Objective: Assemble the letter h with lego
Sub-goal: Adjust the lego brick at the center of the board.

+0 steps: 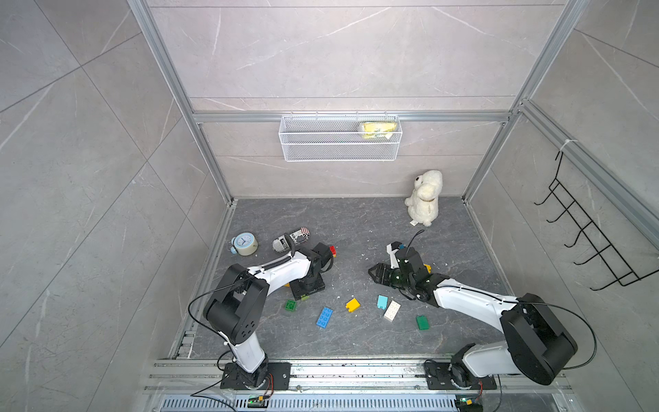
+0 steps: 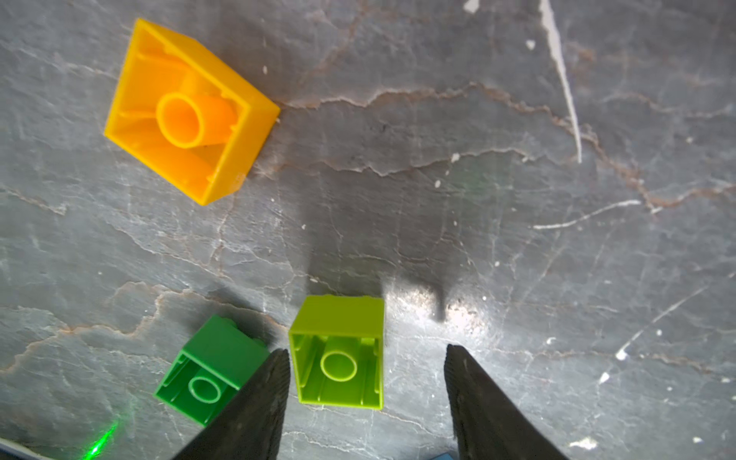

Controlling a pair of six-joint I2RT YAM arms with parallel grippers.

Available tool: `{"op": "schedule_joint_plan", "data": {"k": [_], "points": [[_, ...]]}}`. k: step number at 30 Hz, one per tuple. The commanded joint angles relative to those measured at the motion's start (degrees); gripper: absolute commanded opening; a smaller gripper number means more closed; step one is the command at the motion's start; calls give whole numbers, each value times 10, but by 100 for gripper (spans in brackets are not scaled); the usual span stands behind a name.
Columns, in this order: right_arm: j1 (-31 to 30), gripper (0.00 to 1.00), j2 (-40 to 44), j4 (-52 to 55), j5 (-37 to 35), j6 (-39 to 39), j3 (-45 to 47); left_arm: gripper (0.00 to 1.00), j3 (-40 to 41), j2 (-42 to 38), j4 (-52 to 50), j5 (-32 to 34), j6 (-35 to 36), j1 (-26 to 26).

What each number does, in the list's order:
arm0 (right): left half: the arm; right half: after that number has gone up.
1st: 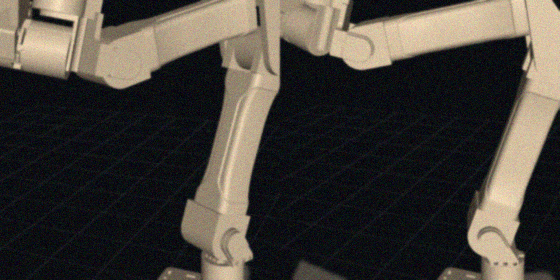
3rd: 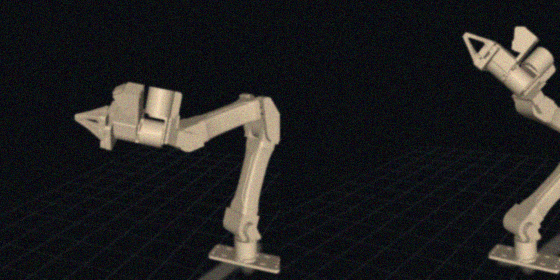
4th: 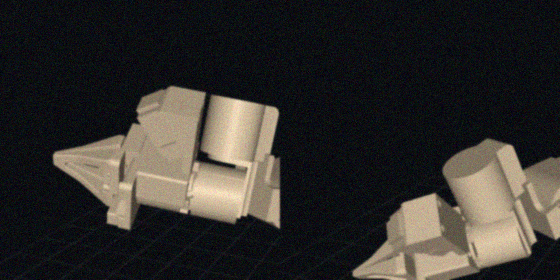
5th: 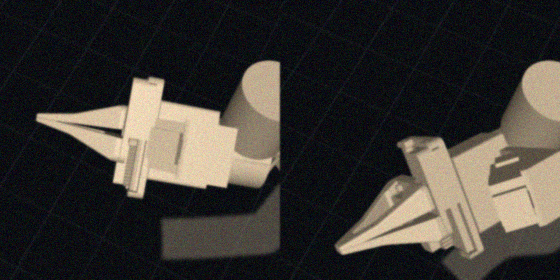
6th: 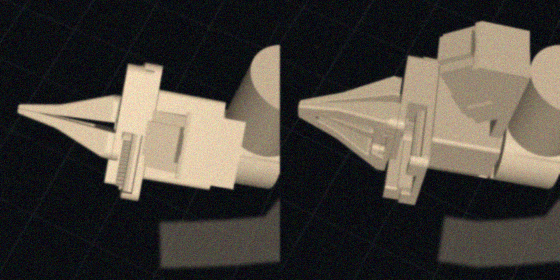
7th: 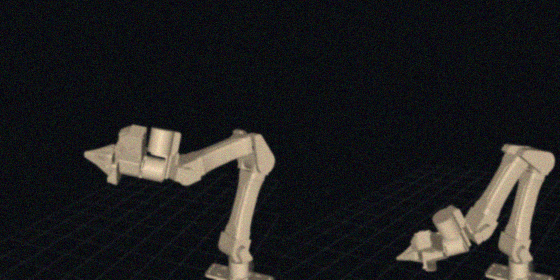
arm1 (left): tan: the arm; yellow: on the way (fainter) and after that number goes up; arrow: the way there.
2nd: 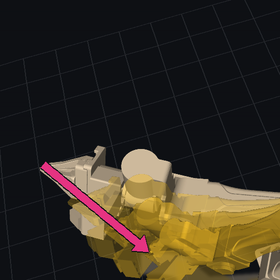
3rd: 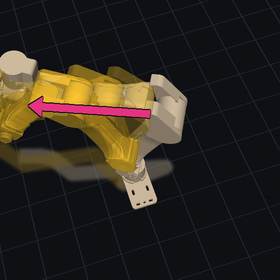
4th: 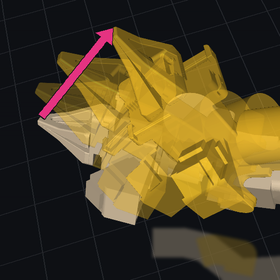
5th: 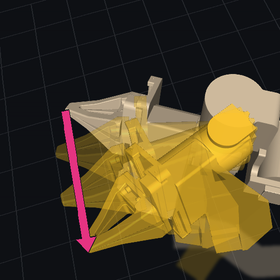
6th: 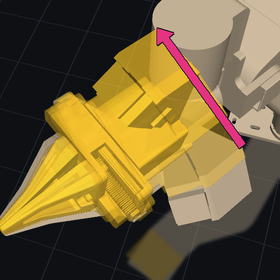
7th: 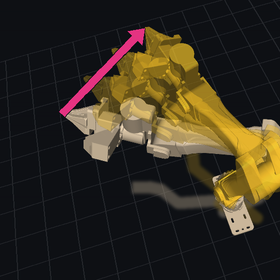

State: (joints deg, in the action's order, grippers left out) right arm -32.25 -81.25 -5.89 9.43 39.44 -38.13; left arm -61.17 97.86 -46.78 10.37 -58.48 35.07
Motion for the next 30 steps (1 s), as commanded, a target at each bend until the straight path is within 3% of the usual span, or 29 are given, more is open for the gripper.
{"op": "schedule_joint_plan", "data": {"k": [1,14,19,23,27,30], "points": [[-5,59,11,-3,1,-6,5,60,6,-4,0,3,-1,-5],[-7,58,18,-13,9,-8,9,40,50,-36,56,-41,36,-22],[-7,55,17,-57,47,-13,19,24,55,-62,106,-124,69,-22],[-8,55,-11,-130,130,-2,26,15,64,-110,163,-200,106,-21],[-8,56,-45,-180,199,23,20,12,85,-161,242,-281,144,-22],[-8,55,-68,-182,226,26,8,14,103,-170,299,-317,131,-22]]}}
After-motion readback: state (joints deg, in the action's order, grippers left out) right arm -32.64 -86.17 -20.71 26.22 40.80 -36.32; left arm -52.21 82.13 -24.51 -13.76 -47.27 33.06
